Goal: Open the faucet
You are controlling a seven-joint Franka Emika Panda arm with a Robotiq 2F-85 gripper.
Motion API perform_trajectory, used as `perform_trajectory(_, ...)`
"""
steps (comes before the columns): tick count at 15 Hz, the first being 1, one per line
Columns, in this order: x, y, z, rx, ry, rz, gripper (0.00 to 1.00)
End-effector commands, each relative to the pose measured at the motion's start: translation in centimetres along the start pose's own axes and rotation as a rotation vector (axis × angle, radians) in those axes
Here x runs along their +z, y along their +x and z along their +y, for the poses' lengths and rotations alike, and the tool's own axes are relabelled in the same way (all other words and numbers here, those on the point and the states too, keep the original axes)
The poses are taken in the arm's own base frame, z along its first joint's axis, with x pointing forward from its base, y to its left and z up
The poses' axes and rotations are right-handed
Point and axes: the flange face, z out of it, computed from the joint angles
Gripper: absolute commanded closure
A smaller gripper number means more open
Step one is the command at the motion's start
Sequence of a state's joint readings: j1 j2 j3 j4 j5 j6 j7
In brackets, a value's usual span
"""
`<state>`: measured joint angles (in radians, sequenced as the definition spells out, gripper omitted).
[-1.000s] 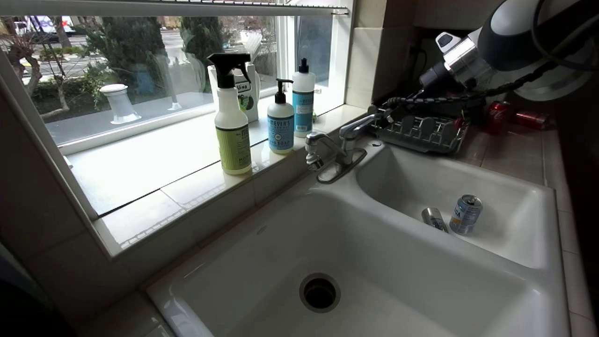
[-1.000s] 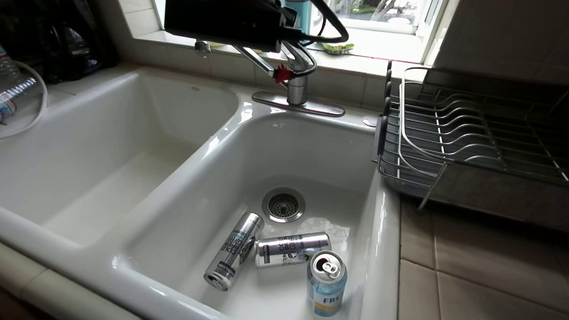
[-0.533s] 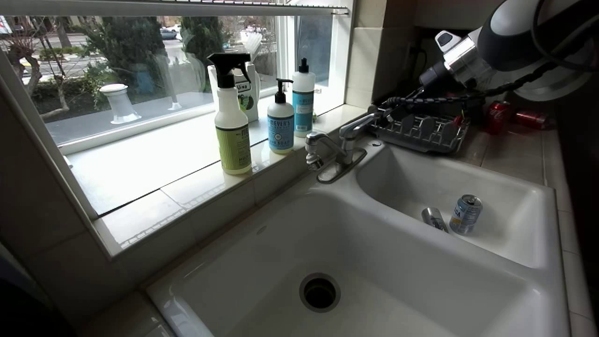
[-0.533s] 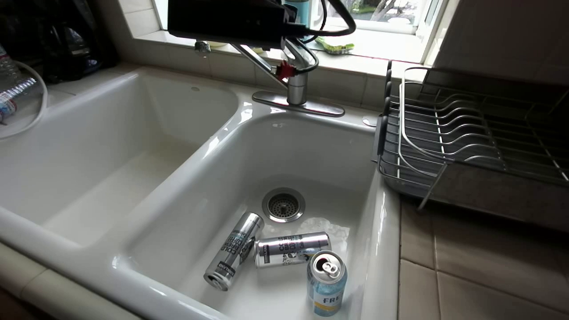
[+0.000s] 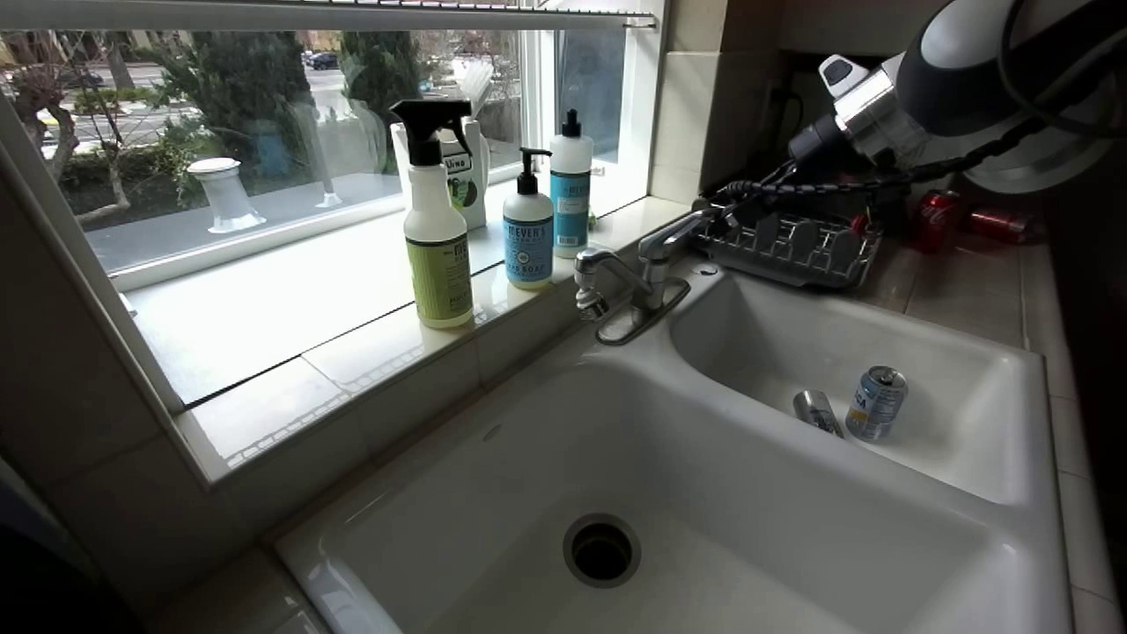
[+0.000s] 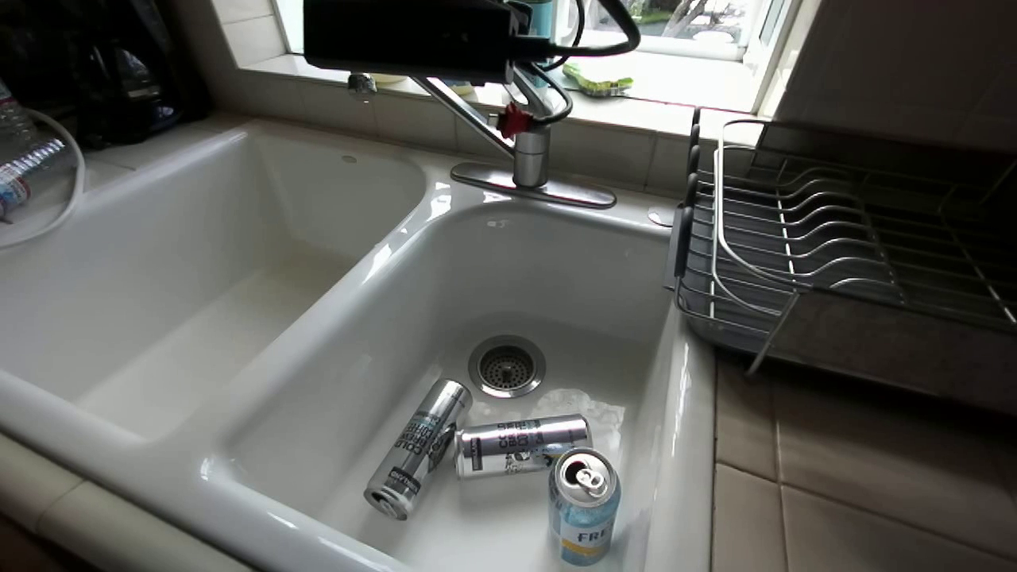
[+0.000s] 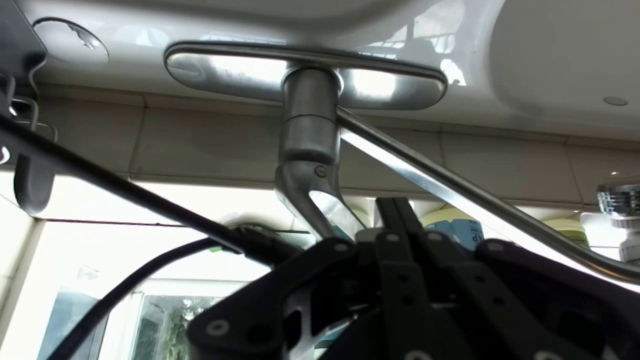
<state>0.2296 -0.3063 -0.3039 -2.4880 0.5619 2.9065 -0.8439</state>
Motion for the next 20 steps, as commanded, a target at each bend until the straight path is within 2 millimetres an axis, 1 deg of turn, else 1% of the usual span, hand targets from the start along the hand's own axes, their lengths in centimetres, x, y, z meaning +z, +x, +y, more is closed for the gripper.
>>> perform_trajectory(1,-2.0,3.4,0.1,-0.023,-0.033,0.101,1.0)
perform_trajectory(4,-2.5,4.1,0.0,-0.048,-0.045,0.113,1.0)
perform_trajectory(8,-3.7,5.4,-0.1,-0.073,-0.069,0.156,1.0)
perform_trajectory(11,-3.5,6.0,0.0,-0.08,-0.069,0.151,1.0)
perform_trajectory(13,-4.7,7.7,0.2,-0.08,-0.079,0.19,1.0)
perform_trajectory(15,-5.5,9.0,0.3,-0.082,-0.083,0.214,1.0)
perform_trajectory(17,-5.9,9.6,0.4,-0.078,-0.088,0.224,1.0)
perform_trajectory(19,-5.8,9.6,0.6,-0.067,-0.078,0.202,1.0)
perform_trajectory(20,-5.6,9.3,0.9,-0.056,-0.082,0.187,0.74)
